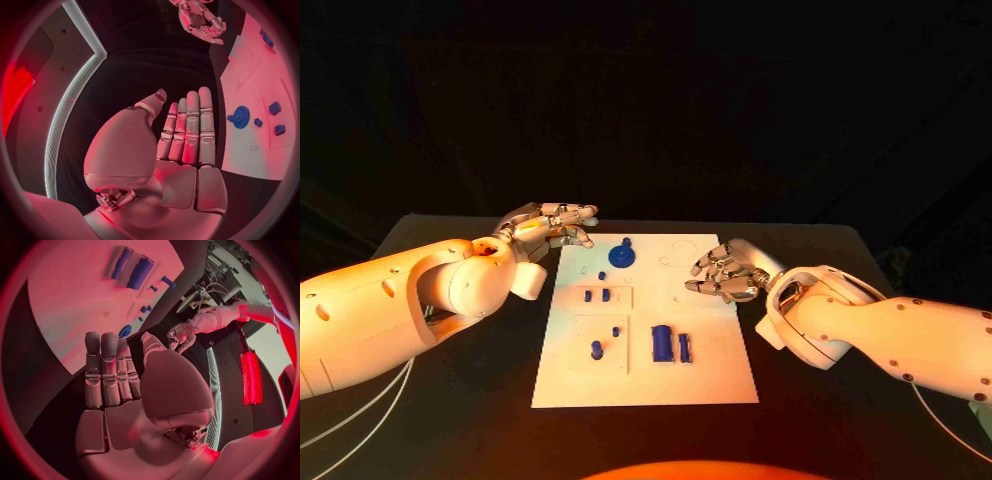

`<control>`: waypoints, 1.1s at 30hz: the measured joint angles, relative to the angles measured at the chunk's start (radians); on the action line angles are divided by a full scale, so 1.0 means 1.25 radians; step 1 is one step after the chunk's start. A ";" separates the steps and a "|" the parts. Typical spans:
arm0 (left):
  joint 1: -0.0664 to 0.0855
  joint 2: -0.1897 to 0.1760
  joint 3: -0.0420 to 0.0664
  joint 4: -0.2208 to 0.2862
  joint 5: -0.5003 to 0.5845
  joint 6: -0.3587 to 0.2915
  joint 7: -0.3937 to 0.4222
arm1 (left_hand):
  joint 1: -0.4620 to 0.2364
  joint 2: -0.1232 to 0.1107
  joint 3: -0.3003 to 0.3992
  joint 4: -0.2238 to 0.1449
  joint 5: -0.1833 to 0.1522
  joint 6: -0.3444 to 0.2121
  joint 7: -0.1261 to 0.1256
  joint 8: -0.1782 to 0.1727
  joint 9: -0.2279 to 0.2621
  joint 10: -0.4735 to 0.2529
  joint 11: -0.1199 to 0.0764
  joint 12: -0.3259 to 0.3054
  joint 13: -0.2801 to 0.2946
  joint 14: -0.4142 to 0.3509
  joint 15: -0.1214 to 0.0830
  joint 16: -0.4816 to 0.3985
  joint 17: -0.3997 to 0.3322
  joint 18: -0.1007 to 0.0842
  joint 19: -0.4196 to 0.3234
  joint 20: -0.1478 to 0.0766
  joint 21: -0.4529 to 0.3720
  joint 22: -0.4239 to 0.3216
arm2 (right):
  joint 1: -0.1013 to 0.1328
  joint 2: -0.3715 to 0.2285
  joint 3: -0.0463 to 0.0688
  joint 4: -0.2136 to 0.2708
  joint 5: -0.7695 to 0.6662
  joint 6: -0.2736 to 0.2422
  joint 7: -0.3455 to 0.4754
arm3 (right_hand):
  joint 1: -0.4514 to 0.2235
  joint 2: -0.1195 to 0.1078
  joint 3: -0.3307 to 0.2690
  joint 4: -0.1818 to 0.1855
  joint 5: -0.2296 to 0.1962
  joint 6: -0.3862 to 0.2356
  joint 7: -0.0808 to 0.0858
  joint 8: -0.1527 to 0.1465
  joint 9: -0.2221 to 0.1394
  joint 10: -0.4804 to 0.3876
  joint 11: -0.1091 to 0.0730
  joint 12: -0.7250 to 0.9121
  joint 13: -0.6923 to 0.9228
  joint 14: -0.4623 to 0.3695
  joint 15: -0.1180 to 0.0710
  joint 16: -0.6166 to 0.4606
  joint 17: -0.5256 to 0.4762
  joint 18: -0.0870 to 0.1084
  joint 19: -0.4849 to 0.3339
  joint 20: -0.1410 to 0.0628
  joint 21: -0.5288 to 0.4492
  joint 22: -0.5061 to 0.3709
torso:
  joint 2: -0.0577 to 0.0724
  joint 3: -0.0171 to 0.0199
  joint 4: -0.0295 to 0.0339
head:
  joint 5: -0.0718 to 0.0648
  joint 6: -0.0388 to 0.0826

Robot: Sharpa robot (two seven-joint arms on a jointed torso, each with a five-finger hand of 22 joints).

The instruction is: Assemble the parts on the task board

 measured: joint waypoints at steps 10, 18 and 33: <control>-0.012 0.065 -0.002 -0.078 0.043 -0.066 0.064 | 0.010 0.010 -0.046 0.019 0.000 -0.042 -0.002 -0.013 -0.004 -0.040 0.040 -0.093 -0.070 -0.142 0.077 -0.322 -0.163 -0.025 -0.196 0.096 -0.285 -0.171 | 0.031 0.087 0.003 -0.214 0.438 0.055 0.259 | 0.070 0.040 -0.046 -0.039 -0.063 0.015 0.028 -0.085 -0.106 0.010 0.054 -0.299 -0.429 -0.157 0.085 -0.453 -0.299 0.013 -0.143 0.095 -0.339 -0.328 | -0.029 -0.0040 -0.0077 | 0.009 0.053; -0.021 0.121 -0.002 -0.139 0.071 -0.115 0.101 | 0.027 0.036 -0.121 0.033 0.000 -0.074 -0.023 -0.016 -0.004 -0.059 0.070 -0.184 -0.101 -0.144 0.105 -0.476 -0.259 -0.025 -0.186 0.121 -0.403 -0.263 | 0.037 0.137 0.007 -0.332 0.610 0.102 0.374 | 0.044 0.091 -0.106 -0.092 -0.066 0.017 0.029 -0.115 -0.194 0.029 0.078 -0.418 -0.606 -0.145 0.115 -0.601 -0.447 0.013 -0.240 0.135 -0.363 -0.551 | -0.048 0.0015 -0.0101 | 0.022 0.076; -0.047 0.111 0.002 -0.074 0.065 -0.180 0.117 | -0.407 0.108 -0.195 -0.024 -0.034 -0.377 -0.079 -0.062 -0.050 -0.355 0.008 -0.259 -0.145 -0.403 0.045 -0.557 -0.333 -0.049 -0.419 0.026 -0.486 -0.337 | -0.002 0.121 0.042 -0.248 0.663 0.048 0.409 | -0.408 0.069 -0.044 -0.176 -0.137 -0.279 -0.030 -0.159 -0.282 -0.283 0.020 -0.502 -0.688 -0.464 0.064 -0.649 -0.536 -0.030 -0.476 0.048 -0.403 -0.739 | -0.056 0.0227 -0.0043 | 0.022 0.115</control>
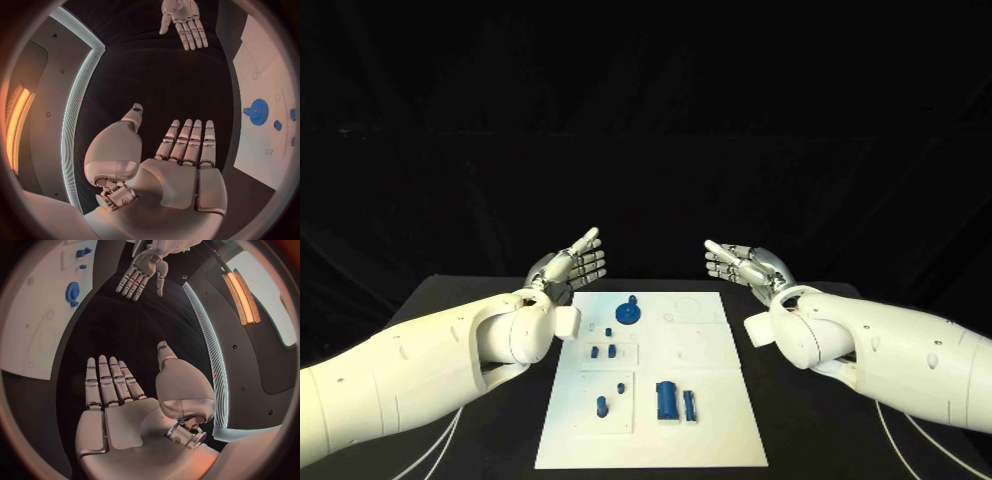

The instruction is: Assemble the parts on the task board

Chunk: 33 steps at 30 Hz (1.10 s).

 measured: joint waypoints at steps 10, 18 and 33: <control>-0.037 -0.023 0.004 0.115 -0.037 -0.162 0.055 | -0.220 0.008 -0.056 -0.006 -0.003 -0.152 -0.051 -0.003 -0.005 -0.153 -0.051 -0.009 -0.005 -0.137 -0.059 -0.035 -0.007 -0.053 -0.121 -0.047 -0.027 -0.042 | -0.050 -0.025 0.042 0.132 0.096 -0.147 0.079 | -0.223 -0.005 0.010 -0.014 -0.048 -0.149 -0.057 -0.005 -0.026 -0.161 -0.061 -0.007 -0.006 -0.165 -0.057 -0.005 -0.008 -0.018 -0.122 -0.045 -0.007 -0.073 | -0.003 0.0112 0.0038 | -0.001 0.013; -0.045 -0.029 0.006 0.142 -0.062 -0.250 0.089 | -0.341 0.009 -0.082 -0.008 -0.003 -0.235 -0.061 -0.003 -0.006 -0.238 -0.088 -0.009 -0.006 -0.213 -0.081 -0.040 -0.008 -0.069 -0.189 -0.089 -0.031 -0.049 | -0.057 -0.029 0.047 0.150 0.141 -0.214 0.117 | -0.346 -0.006 0.007 -0.017 -0.089 -0.232 -0.083 -0.005 -0.031 -0.250 -0.077 -0.010 -0.007 -0.255 -0.068 -0.008 -0.009 -0.072 -0.190 -0.090 -0.007 -0.114 | -0.003 0.0122 0.0041 | -0.001 0.013; -0.045 -0.029 0.006 0.142 -0.074 -0.284 0.107 | -0.488 0.009 -0.091 -0.008 -0.003 -0.337 -0.064 -0.003 -0.006 -0.341 -0.101 -0.009 -0.006 -0.304 -0.090 -0.040 -0.009 -0.082 -0.267 -0.138 -0.031 -0.051 | -0.057 -0.029 0.047 0.151 0.162 -0.241 0.135 | -0.497 -0.005 0.010 -0.019 -0.101 -0.333 -0.093 -0.008 -0.032 -0.360 -0.083 -0.010 -0.007 -0.366 -0.072 -0.008 -0.009 -0.084 -0.270 -0.131 -0.007 -0.196 | -0.003 0.0124 0.0041 | -0.001 0.013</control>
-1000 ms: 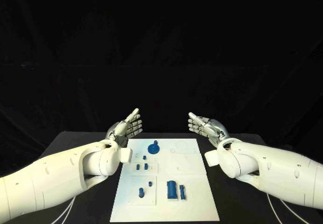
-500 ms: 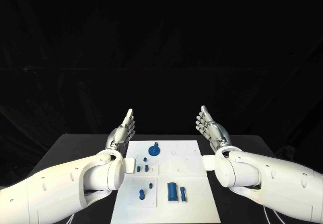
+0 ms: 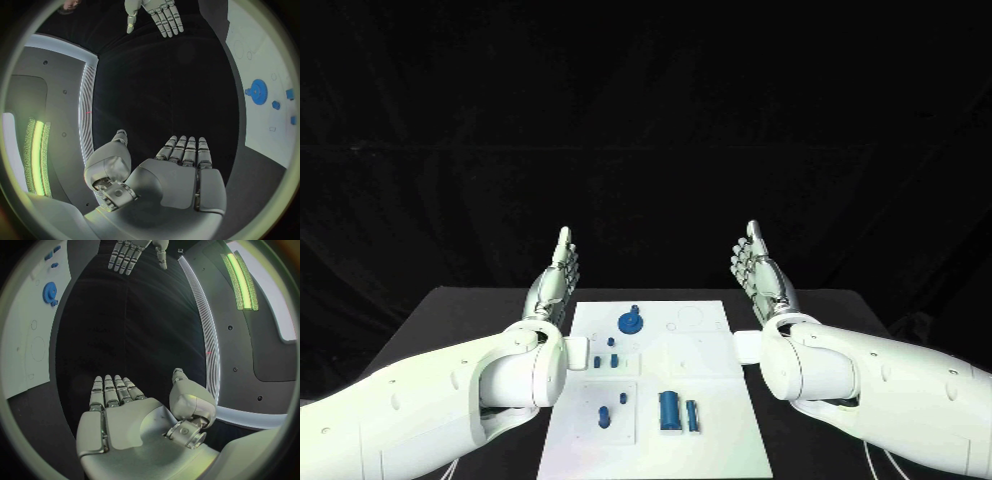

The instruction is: Assemble the parts on the task board

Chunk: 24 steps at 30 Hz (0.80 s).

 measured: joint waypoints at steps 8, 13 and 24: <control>0.000 0.000 0.000 0.000 -0.001 -0.003 0.002 | -0.044 0.000 0.000 0.000 0.000 -0.030 -0.001 0.000 0.000 -0.030 0.000 0.000 0.000 -0.027 0.001 0.000 0.000 0.000 -0.041 -0.001 0.000 0.000 | 0.000 0.000 0.000 0.000 0.002 -0.003 0.002 | -0.047 -0.001 0.000 0.000 0.000 -0.031 -0.002 0.000 0.000 -0.033 -0.001 0.000 0.000 -0.034 0.000 0.000 0.000 -0.002 -0.038 -0.002 0.000 -0.018 | 0.000 -0.0001 0.0000 | 0.000 0.000; 0.000 0.000 0.000 0.000 -0.002 -0.004 0.003 | -0.068 0.001 0.000 0.000 0.000 -0.054 0.001 0.000 0.000 -0.062 -0.001 0.000 0.000 -0.070 0.001 0.000 0.000 0.000 -0.069 -0.002 0.000 0.000 | 0.000 0.000 0.000 0.000 0.003 -0.004 0.003 | -0.068 0.001 0.000 0.000 0.000 -0.059 -0.001 0.000 0.000 -0.054 0.000 0.000 0.000 -0.052 0.000 0.000 0.000 -0.012 -0.070 -0.004 0.000 -0.021 | 0.000 -0.0001 0.0000 | 0.000 0.000; 0.000 0.000 0.000 0.000 -0.002 -0.005 0.003 | -0.163 0.000 0.000 0.000 0.000 -0.112 0.000 0.000 -0.001 -0.114 -0.002 0.000 0.000 -0.101 0.001 0.000 0.000 0.000 -0.092 -0.002 0.000 0.000 | 0.000 0.000 0.000 0.000 0.004 -0.005 0.003 | -0.168 0.000 0.000 0.000 0.000 -0.112 -0.001 0.000 0.000 -0.120 0.000 0.000 0.000 -0.122 0.000 0.000 -0.001 -0.012 -0.092 -0.004 0.000 -0.024 | 0.000 -0.0001 0.0000 | 0.000 0.000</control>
